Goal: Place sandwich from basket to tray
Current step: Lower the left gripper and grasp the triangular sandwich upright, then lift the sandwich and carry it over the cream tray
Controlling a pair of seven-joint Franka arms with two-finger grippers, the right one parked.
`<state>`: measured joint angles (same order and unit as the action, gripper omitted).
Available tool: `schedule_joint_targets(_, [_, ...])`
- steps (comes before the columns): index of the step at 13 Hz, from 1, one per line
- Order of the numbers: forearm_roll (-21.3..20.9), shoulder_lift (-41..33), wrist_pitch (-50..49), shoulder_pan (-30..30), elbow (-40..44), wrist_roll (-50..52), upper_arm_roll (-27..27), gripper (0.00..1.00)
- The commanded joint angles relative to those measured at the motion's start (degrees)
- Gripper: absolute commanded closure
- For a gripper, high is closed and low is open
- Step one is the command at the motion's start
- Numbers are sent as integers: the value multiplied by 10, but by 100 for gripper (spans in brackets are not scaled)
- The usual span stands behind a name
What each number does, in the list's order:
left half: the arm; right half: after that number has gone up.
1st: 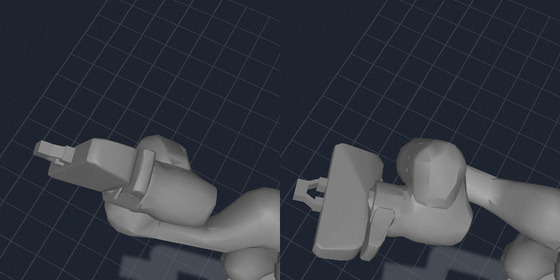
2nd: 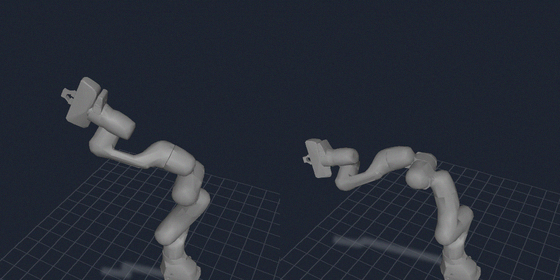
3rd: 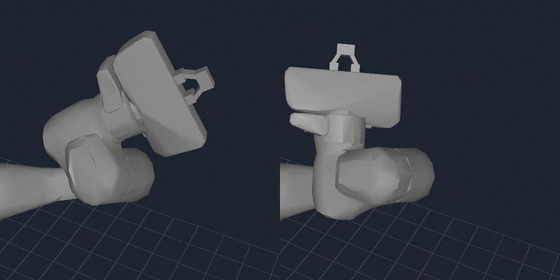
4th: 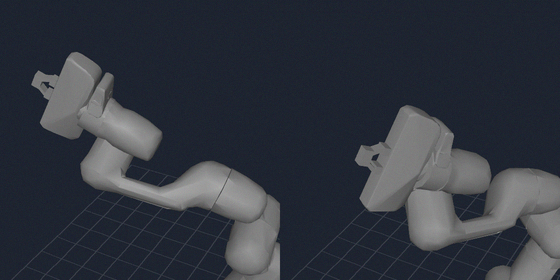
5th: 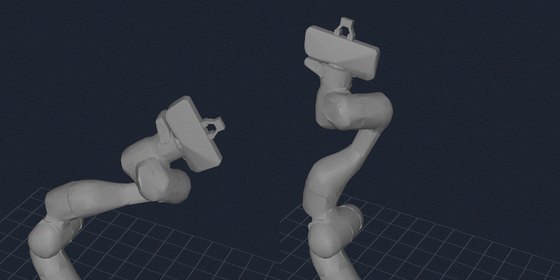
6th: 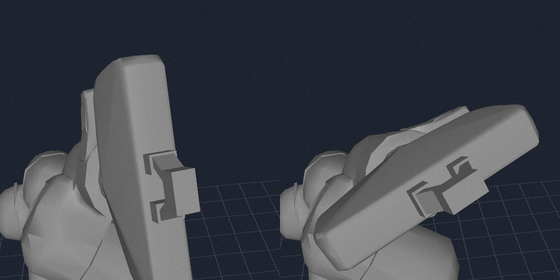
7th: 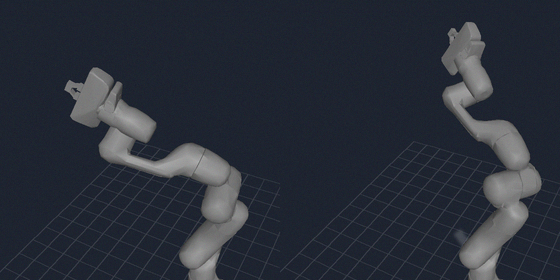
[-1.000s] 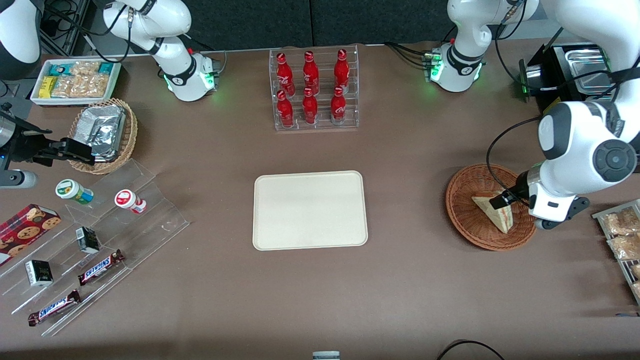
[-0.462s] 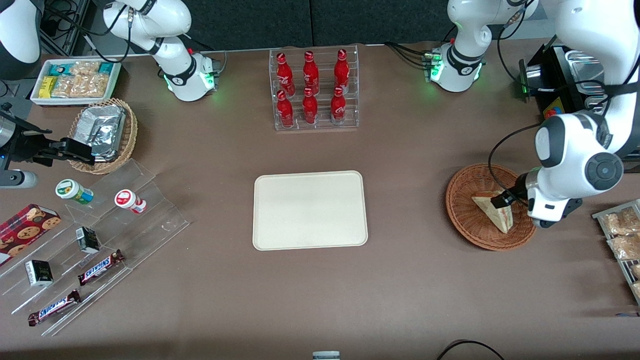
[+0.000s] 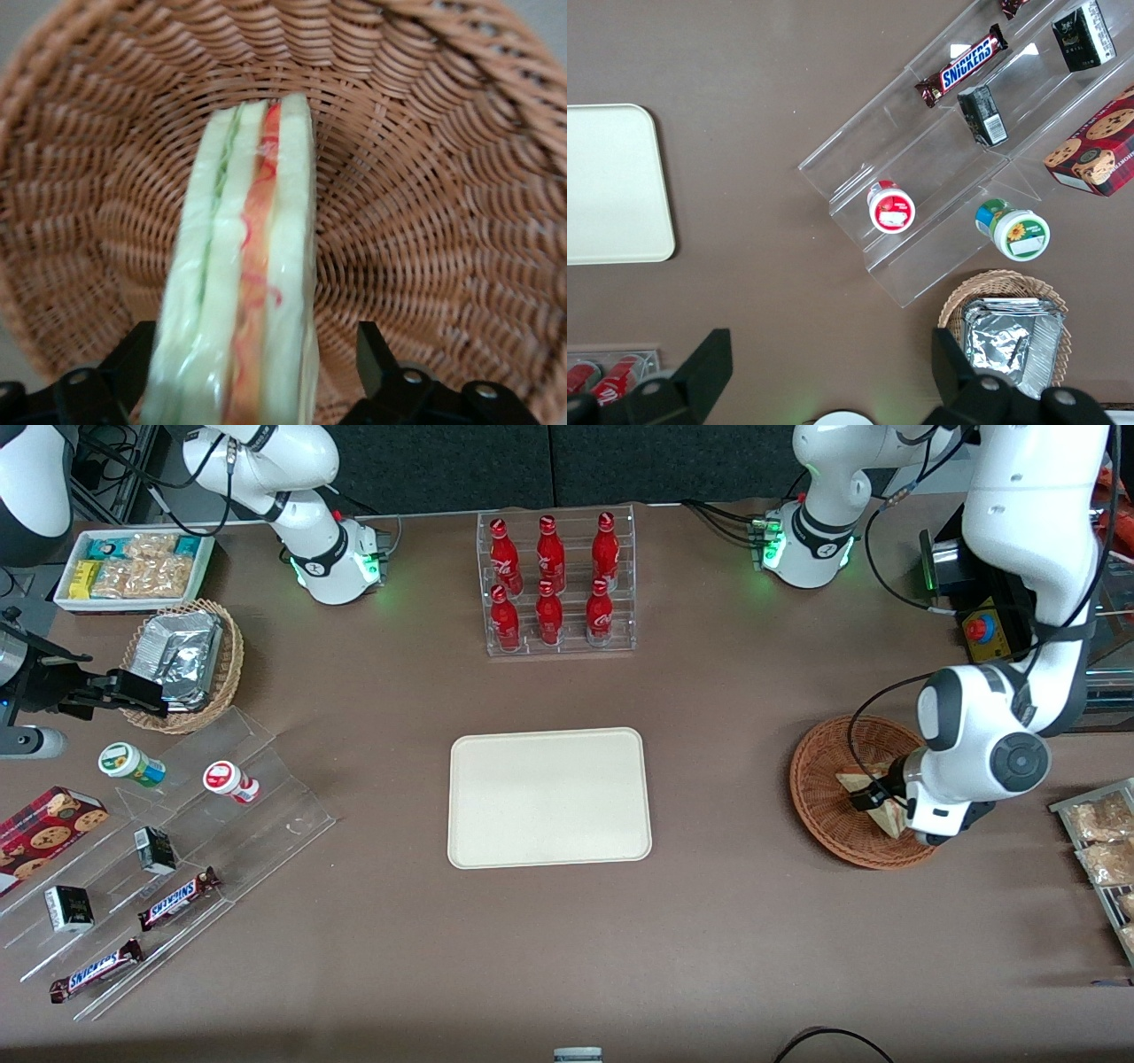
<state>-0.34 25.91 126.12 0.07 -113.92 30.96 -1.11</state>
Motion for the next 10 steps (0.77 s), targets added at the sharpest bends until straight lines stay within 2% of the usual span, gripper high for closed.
schedule_joint_targets(1, [-5, 19, 21, 1, 7, 9, 1, 71])
schedule_joint_targets(2, [-5, 13, 17, 1, 10, 11, -2, 90])
schedule_joint_targets(4, [0, -5, -26, 0, 41, 22, -6, 99])
schedule_joint_targets(7, [12, -6, -207, -9, 179, 63, -1, 100])
schedule_joint_targets(10, [79, -2, -318, -35, 306, 159, 20, 100])
